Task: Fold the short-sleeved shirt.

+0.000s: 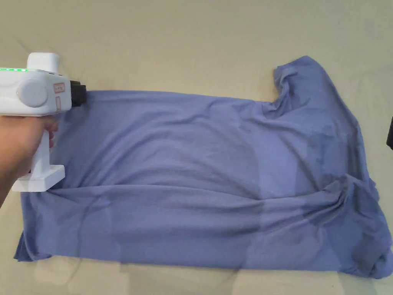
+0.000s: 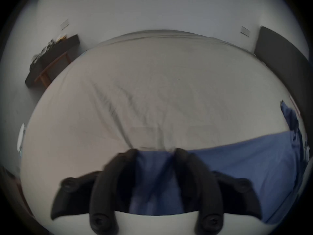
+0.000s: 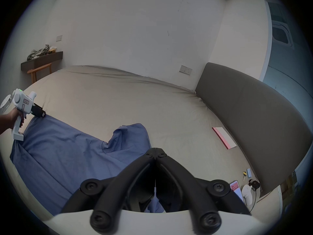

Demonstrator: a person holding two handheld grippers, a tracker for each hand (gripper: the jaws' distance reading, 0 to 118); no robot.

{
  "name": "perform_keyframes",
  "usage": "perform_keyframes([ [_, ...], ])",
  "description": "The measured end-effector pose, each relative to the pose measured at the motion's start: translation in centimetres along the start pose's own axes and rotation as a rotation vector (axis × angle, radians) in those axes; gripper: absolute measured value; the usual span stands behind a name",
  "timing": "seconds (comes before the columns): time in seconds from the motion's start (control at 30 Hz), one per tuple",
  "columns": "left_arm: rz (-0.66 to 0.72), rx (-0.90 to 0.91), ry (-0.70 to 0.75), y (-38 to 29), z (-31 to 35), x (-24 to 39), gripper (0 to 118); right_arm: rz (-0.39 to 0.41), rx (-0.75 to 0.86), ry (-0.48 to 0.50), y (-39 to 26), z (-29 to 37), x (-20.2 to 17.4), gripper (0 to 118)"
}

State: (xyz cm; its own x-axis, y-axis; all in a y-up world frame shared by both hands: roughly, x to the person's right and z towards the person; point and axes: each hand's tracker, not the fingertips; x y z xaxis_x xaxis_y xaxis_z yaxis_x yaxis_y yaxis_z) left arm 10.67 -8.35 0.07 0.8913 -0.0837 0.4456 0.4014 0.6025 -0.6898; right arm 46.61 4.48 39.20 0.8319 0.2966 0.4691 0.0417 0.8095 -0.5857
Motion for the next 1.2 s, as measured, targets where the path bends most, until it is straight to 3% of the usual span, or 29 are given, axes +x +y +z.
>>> perform_keyframes([
  [0.13,-0.053,0.051,0.022,0.2,2.2,0.7,2,-0.005,-0.019,0.013,0.8,-0.9,0.6,3],
  [0.17,-0.034,0.091,0.011,0.2,3.4,0.8,2,-0.013,-0.029,0.016,1.1,-1.2,0.8,8],
  [0.2,-0.019,0.110,0.007,0.2,4.6,0.7,2,-0.023,-0.046,0.027,1.4,-1.6,0.9,33],
  [0.27,-0.013,0.161,0.002,0.1,7.7,0.7,2,-0.033,-0.110,0.082,1.9,-3.2,1.4,97],
  [0.3,-0.016,0.171,0.005,-0.1,8.9,0.4,2,-0.017,-0.169,0.088,2.2,-4.5,1.5,113],
  [0.37,-0.017,0.195,-0.005,-0.6,11.2,0.3,2,-0.035,-0.220,0.173,2.2,-7.0,1.7,114],
  [0.57,-0.061,0.236,0.011,-2.6,15.0,0.5,2,-0.019,-0.458,0.201,0.0,-17.7,1.2,114],
  [0.67,-0.057,0.232,0.004,-3.5,15.7,0.4,2,-0.003,-0.589,0.112,-2.2,-21.7,1.1,114],
  [0.8,-0.038,0.212,0.020,-4.7,15.2,-0.1,2,-0.105,-0.636,0.166,-3.4,-23.1,1.5,113],
  [0.83,-0.031,0.207,0.021,-5.0,15.0,-0.2,2,-0.114,-0.622,0.166,-3.2,-22.8,1.7,108],
  [0.87,-0.028,0.199,0.025,-5.2,14.9,-0.3,2,-0.117,-0.597,0.211,-3.0,-22.2,2.0,91],
  [0.9,-0.026,0.194,0.027,-5.4,14.7,-0.5,2,-0.124,-0.567,0.262,-2.6,-21.8,2.1,58],
  [0.93,-0.021,0.190,0.027,-5.5,14.6,-0.7,2,-0.104,-0.552,0.227,-2.2,-21.3,2.0,20],
  [0.97,-0.008,0.183,0.025,-5.6,14.5,-0.7,2,-0.037,-0.532,0.195,-1.7,-21.1,1.8,2],
  [1.0,0.010,0.178,0.014,-5.7,14.5,-0.9,2,-0.065,-0.542,0.231,-1.7,-20.6,2.1,2],
  [1.07,0.013,0.186,0.023,-5.6,14.7,-0.9,2,-0.028,-0.531,0.226,-1.0,-19.9,2.9,2],
  [1.2,0.022,0.213,0.028,-5.0,16.2,-1.0,2,-0.052,-0.456,0.243,1.3,-16.9,4.4,2],
])
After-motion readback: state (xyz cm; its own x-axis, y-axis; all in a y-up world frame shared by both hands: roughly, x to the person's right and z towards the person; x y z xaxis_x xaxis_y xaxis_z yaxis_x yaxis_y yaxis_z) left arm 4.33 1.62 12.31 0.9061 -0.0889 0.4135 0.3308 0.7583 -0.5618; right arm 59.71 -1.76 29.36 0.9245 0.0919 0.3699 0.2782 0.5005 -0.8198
